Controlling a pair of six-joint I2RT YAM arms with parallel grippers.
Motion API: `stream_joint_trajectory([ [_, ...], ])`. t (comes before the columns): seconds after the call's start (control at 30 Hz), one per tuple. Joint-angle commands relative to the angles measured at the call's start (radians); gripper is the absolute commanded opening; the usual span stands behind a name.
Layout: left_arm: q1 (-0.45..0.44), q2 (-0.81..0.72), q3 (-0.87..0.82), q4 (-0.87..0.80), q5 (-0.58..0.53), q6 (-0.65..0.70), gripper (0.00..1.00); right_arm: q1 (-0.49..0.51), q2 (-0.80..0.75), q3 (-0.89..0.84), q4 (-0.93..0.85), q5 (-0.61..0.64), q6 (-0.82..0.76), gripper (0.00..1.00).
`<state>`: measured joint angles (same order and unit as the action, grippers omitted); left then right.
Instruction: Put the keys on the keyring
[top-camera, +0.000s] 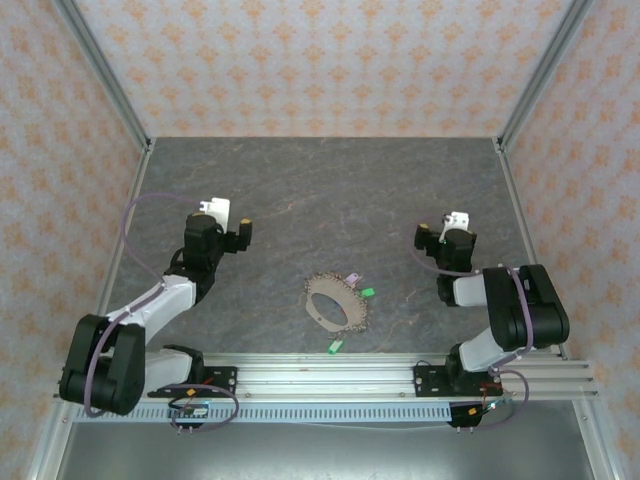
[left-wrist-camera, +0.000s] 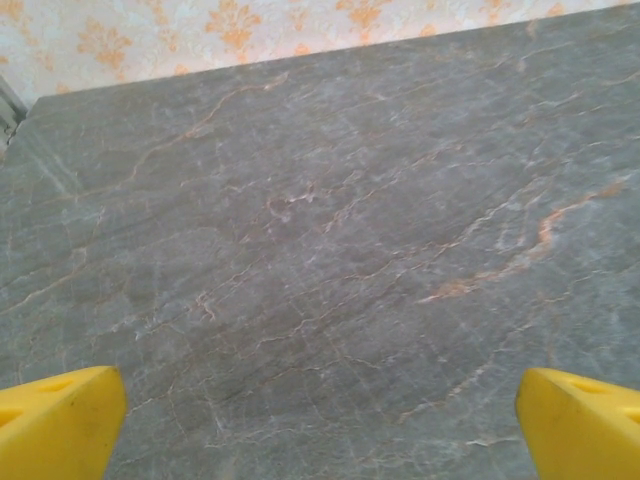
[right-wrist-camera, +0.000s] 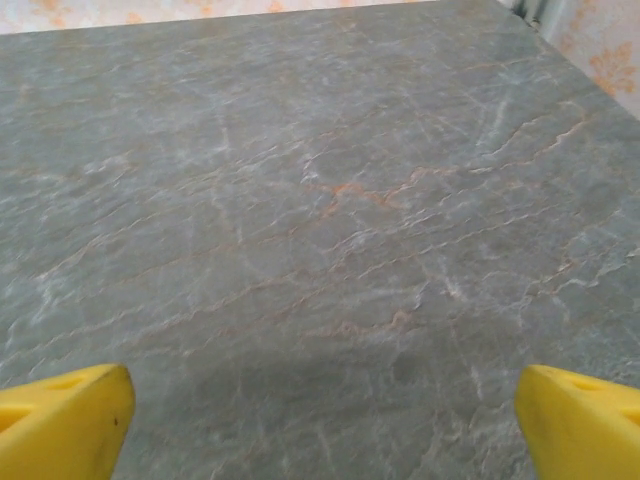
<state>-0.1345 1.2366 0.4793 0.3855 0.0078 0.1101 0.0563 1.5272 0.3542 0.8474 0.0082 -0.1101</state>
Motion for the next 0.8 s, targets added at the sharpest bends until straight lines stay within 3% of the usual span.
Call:
stream_joint_trajectory([
  [0.0, 0.042, 0.057, 0.0, 0.118, 0.045, 0.016, 1.0, -0.01, 0.014, 0.035, 0.018, 0.08, 0.053, 0.99],
  [0.1, 0.095, 0.123, -0.04, 0.221, 0.169, 0.004, 1.0, -0.009, 0.002, 0.045, -0.017, 0.071, 0.051, 0.99],
  [0.17, 0.108, 0.185, -0.095, 0.374, 0.171, -0.009, 1.0, -0.009, -0.002, 0.043, -0.024, 0.057, 0.045, 0.99],
  [0.27, 0.14, 0.264, -0.104, 0.465, 0.2, -0.04, 1.0, -0.009, -0.001, 0.04, -0.019, 0.046, 0.04, 0.99],
  [0.3, 0.16, 0.247, -0.083, 0.393, 0.206, -0.06, 1.0, -0.009, -0.001, 0.042, -0.018, 0.044, 0.04, 0.99],
  [0.37, 0.162, 0.258, -0.08, 0.403, 0.174, -0.076, 1.0, -0.009, -0.002, 0.042, -0.02, 0.044, 0.04, 0.99],
  [0.43, 0.137, 0.26, -0.061, 0.371, 0.049, -0.096, 1.0, -0.009, -0.001, 0.043, -0.021, 0.044, 0.04, 0.99],
  [0.5, 0.118, 0.261, -0.055, 0.364, 0.0, -0.091, 1.0, -0.009, 0.0, 0.043, -0.02, 0.043, 0.041, 0.99],
  [0.77, 0.115, 0.261, -0.053, 0.357, -0.01, -0.092, 1.0, -0.009, -0.001, 0.044, -0.022, 0.043, 0.041, 0.99],
])
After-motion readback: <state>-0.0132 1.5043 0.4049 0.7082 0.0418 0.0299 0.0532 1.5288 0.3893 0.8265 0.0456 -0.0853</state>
